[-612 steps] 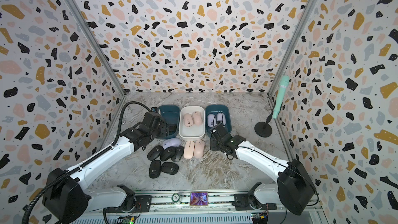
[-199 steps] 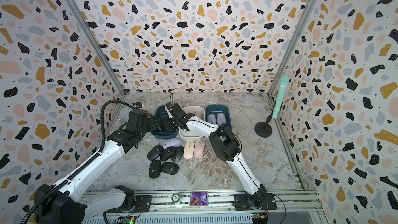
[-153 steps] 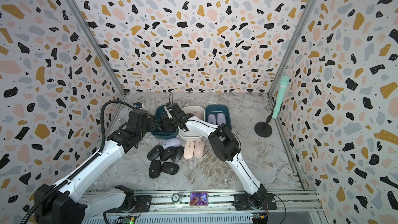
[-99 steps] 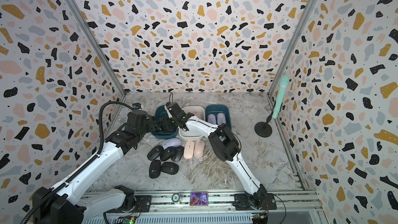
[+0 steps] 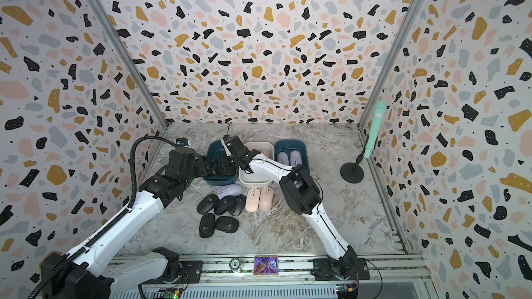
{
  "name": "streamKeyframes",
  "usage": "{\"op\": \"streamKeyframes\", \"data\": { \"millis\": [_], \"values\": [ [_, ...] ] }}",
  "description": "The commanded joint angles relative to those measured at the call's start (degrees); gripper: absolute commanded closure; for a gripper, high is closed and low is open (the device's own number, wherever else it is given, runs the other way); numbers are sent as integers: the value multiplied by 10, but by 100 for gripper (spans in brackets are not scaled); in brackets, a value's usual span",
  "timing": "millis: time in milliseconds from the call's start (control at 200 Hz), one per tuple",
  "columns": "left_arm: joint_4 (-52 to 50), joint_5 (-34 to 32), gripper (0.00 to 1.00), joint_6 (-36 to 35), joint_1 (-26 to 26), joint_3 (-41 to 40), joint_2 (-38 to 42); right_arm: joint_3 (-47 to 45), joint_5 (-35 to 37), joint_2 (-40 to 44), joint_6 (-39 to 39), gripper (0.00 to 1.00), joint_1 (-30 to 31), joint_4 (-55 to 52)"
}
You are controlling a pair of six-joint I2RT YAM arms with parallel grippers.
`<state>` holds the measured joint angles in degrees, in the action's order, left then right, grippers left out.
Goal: Place the mice by color into the storage box
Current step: Place the mouse in the storage box, then pick up the mouse from the center of the board.
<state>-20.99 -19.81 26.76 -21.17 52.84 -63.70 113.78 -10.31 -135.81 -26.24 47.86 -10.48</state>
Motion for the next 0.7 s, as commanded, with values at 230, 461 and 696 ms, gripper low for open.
{"op": "streamKeyframes", "data": {
  "millis": [230, 461, 696],
  "values": [
    [-5, 18, 25, -9, 3, -8, 12, -113, 26, 185, 1, 31, 2, 58],
    [-14, 83, 26, -35, 2, -2, 10, -295, 84, 329, -6, 31, 4, 91],
    [-5, 156, 28, -61, -14, -4, -7, -472, 158, 471, -36, 31, 5, 52]
  ]
}}
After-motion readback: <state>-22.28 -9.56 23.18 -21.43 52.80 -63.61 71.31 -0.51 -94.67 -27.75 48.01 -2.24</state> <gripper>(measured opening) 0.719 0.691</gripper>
